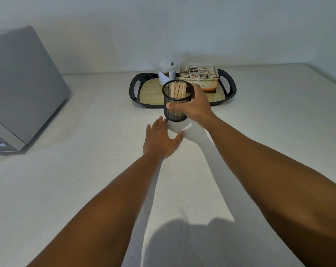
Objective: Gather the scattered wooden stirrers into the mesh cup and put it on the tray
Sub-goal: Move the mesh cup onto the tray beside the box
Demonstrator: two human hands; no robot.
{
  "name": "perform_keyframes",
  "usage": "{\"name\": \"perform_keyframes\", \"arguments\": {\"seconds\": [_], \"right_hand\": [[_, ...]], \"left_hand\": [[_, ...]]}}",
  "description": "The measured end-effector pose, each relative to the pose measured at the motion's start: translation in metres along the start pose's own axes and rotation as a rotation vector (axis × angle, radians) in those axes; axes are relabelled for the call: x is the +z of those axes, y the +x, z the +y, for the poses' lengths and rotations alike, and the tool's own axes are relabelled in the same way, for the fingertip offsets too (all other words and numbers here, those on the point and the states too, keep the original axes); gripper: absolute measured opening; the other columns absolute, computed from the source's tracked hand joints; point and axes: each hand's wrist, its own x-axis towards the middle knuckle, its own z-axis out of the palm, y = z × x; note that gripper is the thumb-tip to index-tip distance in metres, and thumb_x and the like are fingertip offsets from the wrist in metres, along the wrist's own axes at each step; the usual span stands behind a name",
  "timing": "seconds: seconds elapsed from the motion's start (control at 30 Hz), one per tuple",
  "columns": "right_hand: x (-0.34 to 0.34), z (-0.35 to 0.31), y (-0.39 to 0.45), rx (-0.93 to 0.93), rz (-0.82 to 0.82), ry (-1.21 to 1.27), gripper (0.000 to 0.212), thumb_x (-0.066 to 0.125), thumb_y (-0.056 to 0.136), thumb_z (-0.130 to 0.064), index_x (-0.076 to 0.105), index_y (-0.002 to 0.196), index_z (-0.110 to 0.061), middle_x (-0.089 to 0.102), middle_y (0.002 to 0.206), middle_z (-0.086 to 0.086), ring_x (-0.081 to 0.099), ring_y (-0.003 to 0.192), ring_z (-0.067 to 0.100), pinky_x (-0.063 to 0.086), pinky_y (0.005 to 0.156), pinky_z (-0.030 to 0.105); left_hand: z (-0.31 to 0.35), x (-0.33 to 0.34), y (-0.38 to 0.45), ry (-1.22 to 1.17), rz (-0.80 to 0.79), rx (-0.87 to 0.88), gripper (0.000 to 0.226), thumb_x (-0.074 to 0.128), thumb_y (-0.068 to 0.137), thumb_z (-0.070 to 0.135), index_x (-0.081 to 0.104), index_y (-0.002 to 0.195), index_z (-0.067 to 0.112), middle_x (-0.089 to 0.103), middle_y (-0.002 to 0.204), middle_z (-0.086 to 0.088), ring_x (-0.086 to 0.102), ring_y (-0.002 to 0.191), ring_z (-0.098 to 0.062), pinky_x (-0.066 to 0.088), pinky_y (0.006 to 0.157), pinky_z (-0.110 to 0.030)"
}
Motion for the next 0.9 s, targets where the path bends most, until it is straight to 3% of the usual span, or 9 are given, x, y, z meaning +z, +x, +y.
{"name": "perform_keyframes", "arguments": {"seconds": [0.07, 0.2, 0.33, 0.47, 0.9], "right_hand": [[0.007, -0.004, 0.008, -0.010, 0.030, 0.034, 0.096, 0.091, 0.044, -0.049, 0.049, 0.127, -0.024, 0.059, 0.123, -0.003, 0.056, 0.115, 0.015, 0.053, 0.094, 0.033], [0.022, -0.008, 0.021, -0.019, 0.075, 0.077, 0.096, 0.090, 0.043, -0.051, 0.051, 0.126, -0.022, 0.061, 0.122, -0.003, 0.058, 0.113, 0.014, 0.054, 0.090, 0.028], [0.040, -0.010, 0.033, -0.033, 0.096, 0.078, 0.085, 0.091, 0.052, -0.043, 0.052, 0.124, -0.018, 0.057, 0.120, -0.003, 0.055, 0.113, 0.014, 0.053, 0.092, 0.029], [0.062, -0.010, 0.048, -0.026, 0.162, 0.081, 0.092, 0.086, 0.043, -0.051, 0.053, 0.123, -0.020, 0.055, 0.119, -0.004, 0.051, 0.117, 0.018, 0.054, 0.094, 0.036], [0.098, 0.002, 0.094, 0.044, 0.194, 0.137, 0.096, 0.081, 0.039, -0.053, 0.052, 0.125, -0.023, 0.057, 0.124, -0.001, 0.057, 0.113, 0.017, 0.057, 0.089, 0.036]], "left_hand": [[0.001, -0.002, 0.000, 0.068, -0.040, 0.010, 0.090, 0.029, 0.087, 0.079, 0.030, 0.155, 0.020, 0.026, 0.163, -0.003, 0.016, 0.153, -0.019, 0.007, 0.125, -0.048], [0.002, -0.004, 0.001, 0.136, -0.106, 0.002, 0.092, 0.022, 0.090, 0.077, 0.023, 0.158, 0.016, 0.018, 0.166, -0.005, 0.010, 0.154, -0.021, 0.005, 0.126, -0.047], [0.003, -0.005, 0.001, 0.170, -0.122, -0.004, 0.092, 0.020, 0.091, 0.077, 0.020, 0.159, 0.015, 0.015, 0.167, -0.004, 0.008, 0.155, -0.020, 0.005, 0.126, -0.046], [0.005, -0.005, 0.001, 0.184, -0.132, -0.004, 0.091, 0.023, 0.092, 0.074, 0.016, 0.159, 0.013, 0.012, 0.167, -0.005, 0.006, 0.155, -0.020, 0.004, 0.126, -0.044], [0.002, 0.001, 0.006, 0.225, -0.167, -0.021, 0.095, 0.017, 0.088, 0.080, 0.011, 0.160, 0.018, 0.006, 0.168, -0.001, 0.004, 0.155, -0.022, 0.008, 0.125, -0.047]]}}
